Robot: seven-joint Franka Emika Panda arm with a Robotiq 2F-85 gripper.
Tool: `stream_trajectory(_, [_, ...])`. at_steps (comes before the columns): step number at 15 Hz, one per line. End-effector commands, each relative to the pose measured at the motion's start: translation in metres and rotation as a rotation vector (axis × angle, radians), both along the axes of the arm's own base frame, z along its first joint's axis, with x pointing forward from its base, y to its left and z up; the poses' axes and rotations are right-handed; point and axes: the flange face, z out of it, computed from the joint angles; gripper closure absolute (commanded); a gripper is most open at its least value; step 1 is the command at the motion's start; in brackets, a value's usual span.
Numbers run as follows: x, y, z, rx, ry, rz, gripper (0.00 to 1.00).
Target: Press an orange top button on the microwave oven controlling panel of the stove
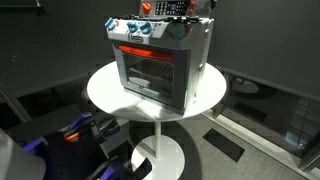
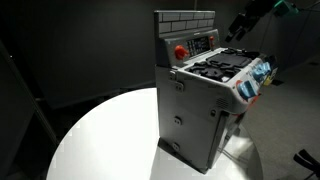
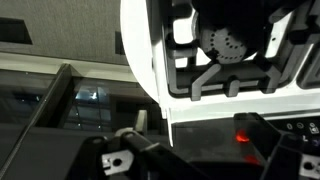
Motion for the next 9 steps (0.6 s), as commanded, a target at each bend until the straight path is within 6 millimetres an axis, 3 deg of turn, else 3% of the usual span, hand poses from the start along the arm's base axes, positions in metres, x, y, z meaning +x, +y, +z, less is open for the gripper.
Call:
stream_trajectory(1, [0.021, 0.004, 0.004, 0.006, -0.018, -0.015, 0.00])
stream_trajectory(9, [0.040, 0.017, 0.004, 0.006, -0.030, 0.012, 0.00])
